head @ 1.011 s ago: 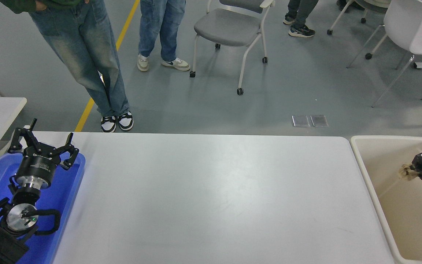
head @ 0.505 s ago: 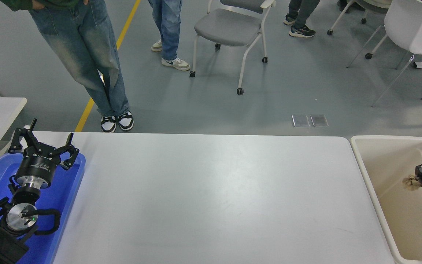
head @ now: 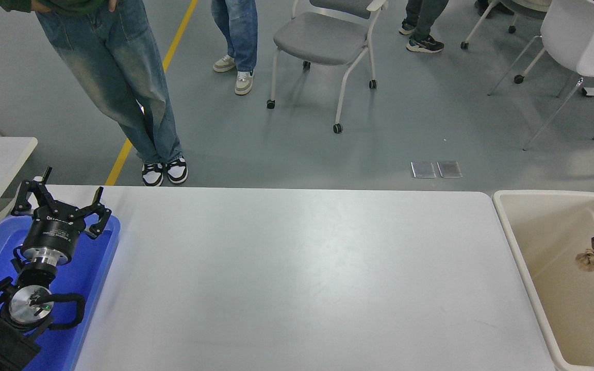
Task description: Clean the table surface
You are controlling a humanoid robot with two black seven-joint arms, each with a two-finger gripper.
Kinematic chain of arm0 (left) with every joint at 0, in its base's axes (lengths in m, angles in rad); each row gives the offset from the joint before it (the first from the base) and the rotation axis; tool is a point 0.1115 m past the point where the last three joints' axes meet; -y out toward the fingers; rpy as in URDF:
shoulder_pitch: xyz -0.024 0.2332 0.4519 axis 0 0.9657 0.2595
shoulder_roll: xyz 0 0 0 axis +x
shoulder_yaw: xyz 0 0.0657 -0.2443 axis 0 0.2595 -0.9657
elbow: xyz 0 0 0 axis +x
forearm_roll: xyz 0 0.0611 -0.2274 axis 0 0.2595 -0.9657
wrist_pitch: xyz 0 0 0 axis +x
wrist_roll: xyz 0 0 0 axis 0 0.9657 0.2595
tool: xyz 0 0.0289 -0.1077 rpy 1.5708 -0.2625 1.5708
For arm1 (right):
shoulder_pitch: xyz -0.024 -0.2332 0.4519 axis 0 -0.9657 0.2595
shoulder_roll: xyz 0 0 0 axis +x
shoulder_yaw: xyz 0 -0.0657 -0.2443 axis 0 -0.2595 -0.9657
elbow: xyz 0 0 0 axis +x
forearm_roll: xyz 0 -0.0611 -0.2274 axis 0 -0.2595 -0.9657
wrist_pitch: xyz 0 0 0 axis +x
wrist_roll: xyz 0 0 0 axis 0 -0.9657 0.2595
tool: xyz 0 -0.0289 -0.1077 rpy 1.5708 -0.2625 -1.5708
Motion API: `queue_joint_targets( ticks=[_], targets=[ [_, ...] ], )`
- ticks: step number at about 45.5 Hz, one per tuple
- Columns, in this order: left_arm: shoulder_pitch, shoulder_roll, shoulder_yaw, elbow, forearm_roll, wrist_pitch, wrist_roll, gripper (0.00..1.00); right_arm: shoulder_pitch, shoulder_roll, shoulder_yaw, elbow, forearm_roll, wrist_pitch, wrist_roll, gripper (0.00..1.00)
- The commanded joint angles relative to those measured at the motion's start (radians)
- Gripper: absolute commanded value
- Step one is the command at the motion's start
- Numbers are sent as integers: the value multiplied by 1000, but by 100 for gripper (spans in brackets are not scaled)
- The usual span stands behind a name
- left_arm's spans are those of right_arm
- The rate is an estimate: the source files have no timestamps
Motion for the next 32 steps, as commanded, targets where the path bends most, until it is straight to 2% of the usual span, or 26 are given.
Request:
queue_joint_targets(
  ticks=[1, 3, 4, 13, 32],
  targets=[
    [0, 1, 0, 0, 0, 0, 1, 100, 0, 2, -5, -4, 1, -15, -10, 53],
    [0, 0, 0, 0, 0, 0, 1, 100, 2, 2, 4, -10, 3, -16, -10, 98],
    [0, -1, 0, 0, 0, 0, 0, 100, 3, 2, 8, -15, 9, -16, -12, 100],
    [0, -1, 0, 0, 0, 0, 0, 100, 3, 8, -13, -21, 193, -15, -12, 100],
    [0, -1, 0, 0, 0, 0, 0, 100, 6, 10, -2, -19, 211, -13, -12, 100]
  ],
)
